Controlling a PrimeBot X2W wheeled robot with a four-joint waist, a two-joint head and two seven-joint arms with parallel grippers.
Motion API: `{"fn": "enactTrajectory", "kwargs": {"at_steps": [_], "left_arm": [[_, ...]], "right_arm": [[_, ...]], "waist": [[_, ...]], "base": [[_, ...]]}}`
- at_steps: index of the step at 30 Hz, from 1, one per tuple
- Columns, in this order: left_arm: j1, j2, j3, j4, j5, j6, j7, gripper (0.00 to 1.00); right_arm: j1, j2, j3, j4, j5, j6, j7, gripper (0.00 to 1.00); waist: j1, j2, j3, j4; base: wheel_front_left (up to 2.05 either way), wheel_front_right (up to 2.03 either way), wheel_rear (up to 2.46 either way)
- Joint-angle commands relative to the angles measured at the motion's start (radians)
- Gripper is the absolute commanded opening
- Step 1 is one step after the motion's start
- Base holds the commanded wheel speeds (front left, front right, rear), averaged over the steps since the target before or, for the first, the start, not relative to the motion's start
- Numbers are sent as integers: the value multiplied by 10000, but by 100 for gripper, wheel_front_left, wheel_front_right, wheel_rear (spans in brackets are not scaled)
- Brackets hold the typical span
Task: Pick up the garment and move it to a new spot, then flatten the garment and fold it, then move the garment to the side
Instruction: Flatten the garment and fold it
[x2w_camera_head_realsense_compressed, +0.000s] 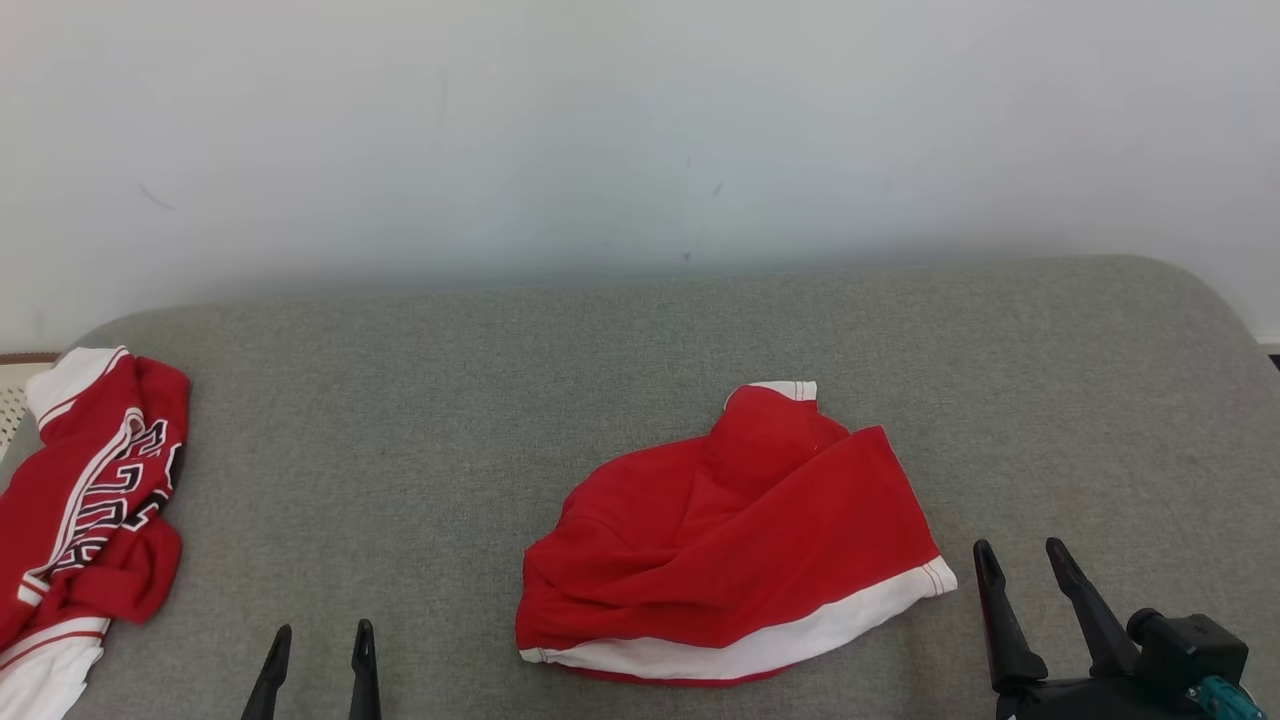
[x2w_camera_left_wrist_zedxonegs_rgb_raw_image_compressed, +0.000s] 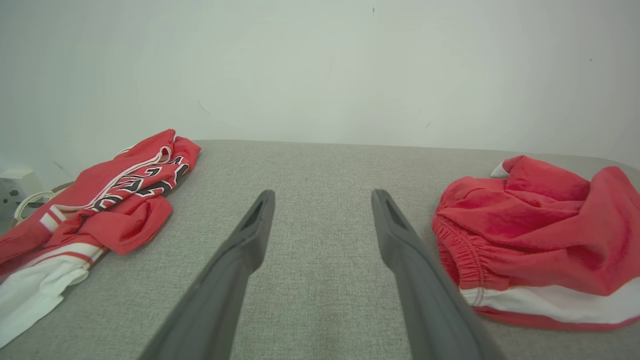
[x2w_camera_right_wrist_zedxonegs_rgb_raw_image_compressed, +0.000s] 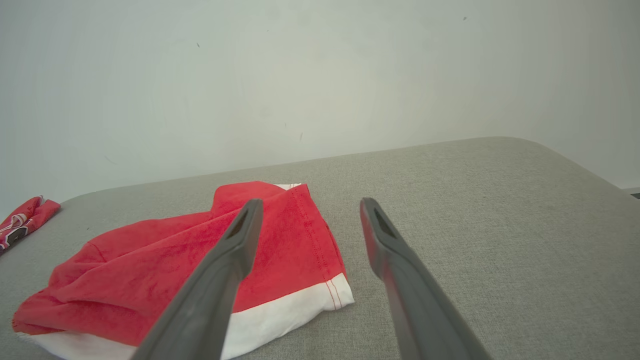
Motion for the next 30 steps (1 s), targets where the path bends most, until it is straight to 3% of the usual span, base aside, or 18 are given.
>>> {"fn": "enactTrajectory", "kwargs": {"at_steps": [1,30], "left_arm": [[162,41,12,-30,44,39,-28,100],[231,-19,-81,-19,-216,-148,-28,100]], "right_arm": [[100,39,-15,-16,-39,5,-4,100],[108,161,-119,215,-39,5,-11,100]], "waist": [[1,0,0,-7],[1,0,56,-63]], "base": [[0,0,0],[0,0,0]]}}
